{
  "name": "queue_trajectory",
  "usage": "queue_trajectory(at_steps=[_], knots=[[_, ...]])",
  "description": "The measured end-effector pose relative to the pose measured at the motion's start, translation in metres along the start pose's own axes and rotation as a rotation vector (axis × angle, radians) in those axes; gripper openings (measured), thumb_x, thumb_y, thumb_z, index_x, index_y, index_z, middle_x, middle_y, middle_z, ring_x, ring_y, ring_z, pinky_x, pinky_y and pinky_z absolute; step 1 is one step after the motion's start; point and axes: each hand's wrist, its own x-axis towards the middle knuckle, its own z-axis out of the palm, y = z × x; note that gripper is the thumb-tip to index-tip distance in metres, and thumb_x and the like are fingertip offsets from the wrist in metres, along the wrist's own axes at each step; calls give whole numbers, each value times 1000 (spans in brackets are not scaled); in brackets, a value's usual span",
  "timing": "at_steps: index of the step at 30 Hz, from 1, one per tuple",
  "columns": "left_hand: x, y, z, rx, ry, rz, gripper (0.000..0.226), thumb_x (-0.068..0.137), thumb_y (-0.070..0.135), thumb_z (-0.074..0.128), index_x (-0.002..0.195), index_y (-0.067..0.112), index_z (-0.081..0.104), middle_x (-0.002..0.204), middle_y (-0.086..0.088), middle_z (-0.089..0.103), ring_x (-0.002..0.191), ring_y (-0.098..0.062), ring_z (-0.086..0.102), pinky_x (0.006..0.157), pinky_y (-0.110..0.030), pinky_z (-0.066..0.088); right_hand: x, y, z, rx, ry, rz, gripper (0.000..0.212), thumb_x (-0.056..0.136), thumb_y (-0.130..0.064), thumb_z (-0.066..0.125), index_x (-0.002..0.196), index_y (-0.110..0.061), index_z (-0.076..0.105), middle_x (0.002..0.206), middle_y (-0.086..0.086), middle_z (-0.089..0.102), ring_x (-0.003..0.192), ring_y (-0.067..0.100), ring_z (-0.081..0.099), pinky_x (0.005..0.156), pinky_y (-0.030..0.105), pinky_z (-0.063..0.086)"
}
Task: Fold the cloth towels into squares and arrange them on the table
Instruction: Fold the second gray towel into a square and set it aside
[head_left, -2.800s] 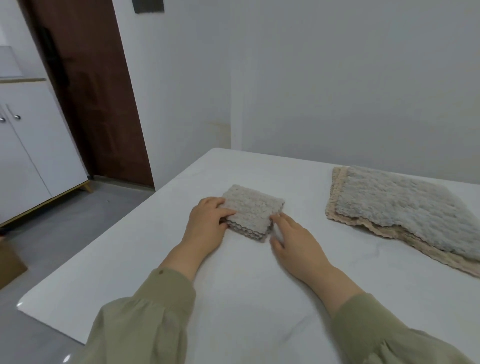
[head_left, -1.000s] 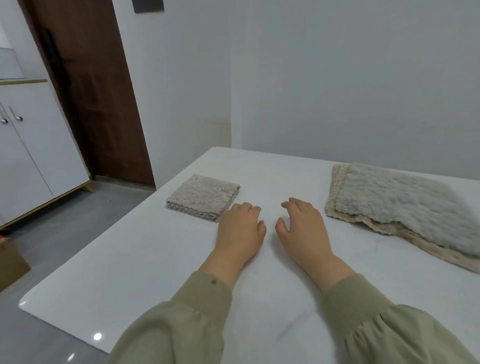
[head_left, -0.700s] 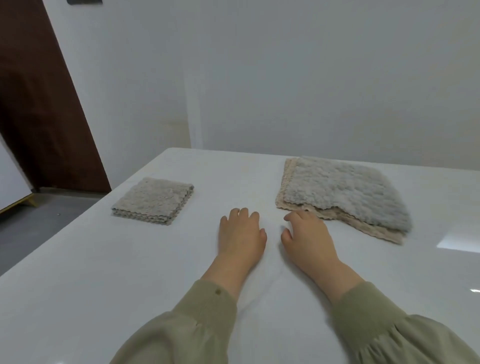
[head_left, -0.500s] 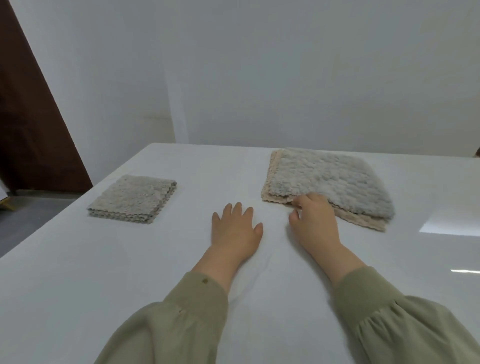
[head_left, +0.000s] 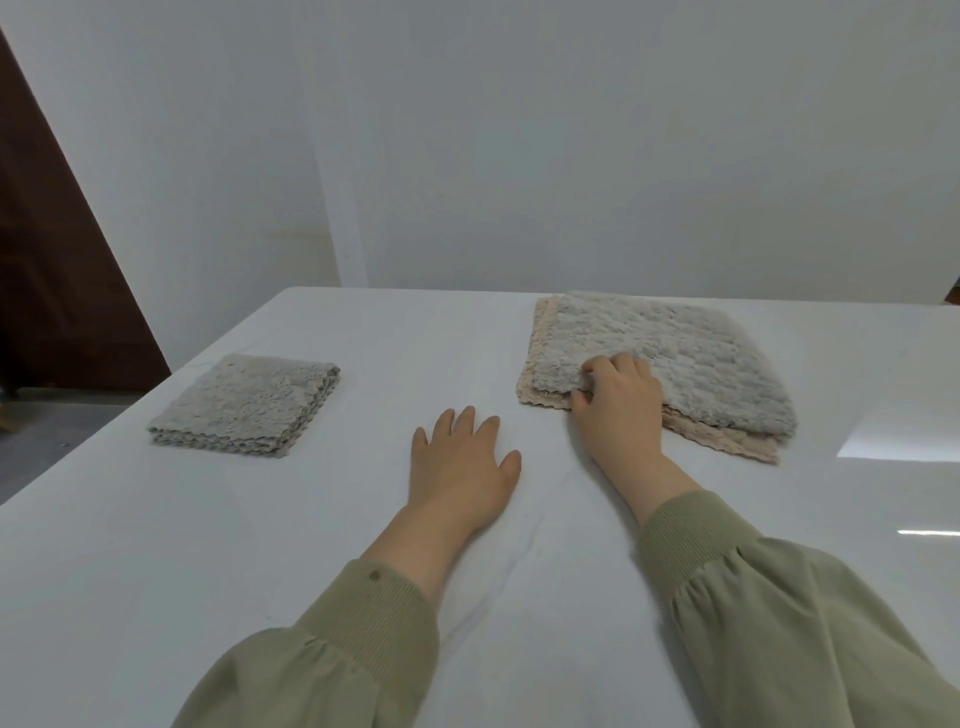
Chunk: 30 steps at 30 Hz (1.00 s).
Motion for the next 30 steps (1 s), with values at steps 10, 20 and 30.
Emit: queue_trajectory(at_steps=[10, 20, 30], knots=[[5, -9, -7, -423, 259, -125, 41, 93, 28, 47, 132, 19, 51, 137, 2, 49, 129, -19, 40, 103, -30, 31, -2, -25, -24, 389, 420, -342, 8, 82, 3, 54, 79, -1, 59, 75, 11, 59, 75, 25, 47, 70, 33, 37], [8, -13, -8, -534, 283, -180, 33, 90, 18, 47, 120, 22, 61, 128, 5, 56, 122, -14, 44, 96, -26, 34, -4, -13, -14, -158, -261, 43, 39, 93, -32, 47, 129, -17, 48, 136, 5, 47, 132, 27, 33, 115, 56, 8], [-10, -49, -36, -770, 584, -224, 29, 87, 5, 51, 108, 16, 67, 114, 2, 64, 109, -15, 55, 88, -20, 35, -35, -60, -25, 360, 44, -562, 17, 85, -16, 49, 72, -6, 55, 70, 10, 55, 69, 27, 48, 62, 35, 34]])
